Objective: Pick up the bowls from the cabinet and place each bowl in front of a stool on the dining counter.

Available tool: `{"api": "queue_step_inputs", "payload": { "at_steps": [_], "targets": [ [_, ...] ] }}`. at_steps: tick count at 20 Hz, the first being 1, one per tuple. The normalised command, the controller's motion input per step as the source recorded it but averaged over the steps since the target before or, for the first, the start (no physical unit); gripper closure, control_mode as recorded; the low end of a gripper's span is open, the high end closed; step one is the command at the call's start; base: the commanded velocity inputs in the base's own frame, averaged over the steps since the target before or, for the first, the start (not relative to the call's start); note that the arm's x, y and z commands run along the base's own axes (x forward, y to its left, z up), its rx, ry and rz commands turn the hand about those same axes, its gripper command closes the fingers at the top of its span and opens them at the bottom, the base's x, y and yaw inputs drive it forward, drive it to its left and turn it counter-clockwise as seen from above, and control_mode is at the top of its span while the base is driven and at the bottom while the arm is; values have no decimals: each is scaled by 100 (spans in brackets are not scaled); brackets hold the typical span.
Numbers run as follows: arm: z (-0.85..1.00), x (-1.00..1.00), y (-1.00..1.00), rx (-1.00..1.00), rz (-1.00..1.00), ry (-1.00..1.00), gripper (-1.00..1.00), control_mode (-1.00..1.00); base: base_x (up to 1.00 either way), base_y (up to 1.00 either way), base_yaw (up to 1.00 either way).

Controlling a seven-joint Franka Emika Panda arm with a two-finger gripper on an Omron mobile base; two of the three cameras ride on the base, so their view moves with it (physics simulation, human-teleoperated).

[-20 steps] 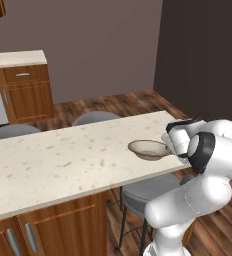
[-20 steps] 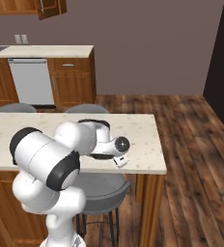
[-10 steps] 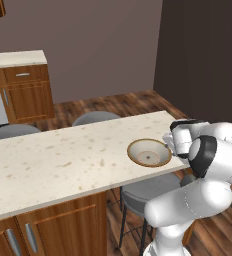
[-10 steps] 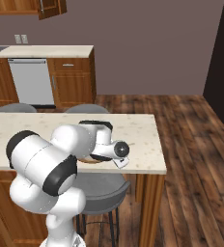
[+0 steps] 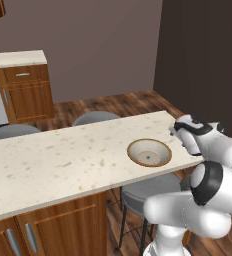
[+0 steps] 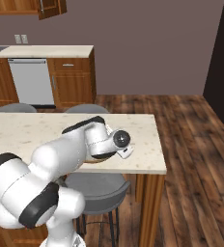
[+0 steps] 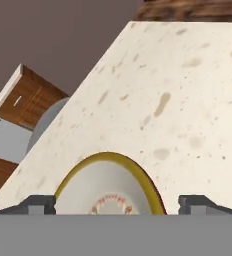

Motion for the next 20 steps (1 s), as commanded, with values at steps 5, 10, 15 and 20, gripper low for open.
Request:
{"api": "queue_step_inputs", "payload": {
  "at_steps": [5,10,15,20],
  "targets": [
    [100,-63,-16,-14,13,6,-100,-100,0,0,0],
    [100,-71,0,-16,16,0,-100,-100,0,0,0],
    [74,-80,23,-20,24,-3,-100,-100,0,0,0],
    [23,-52,37,-22,26,0,-100,-100,0,0,0]
  ]
}}
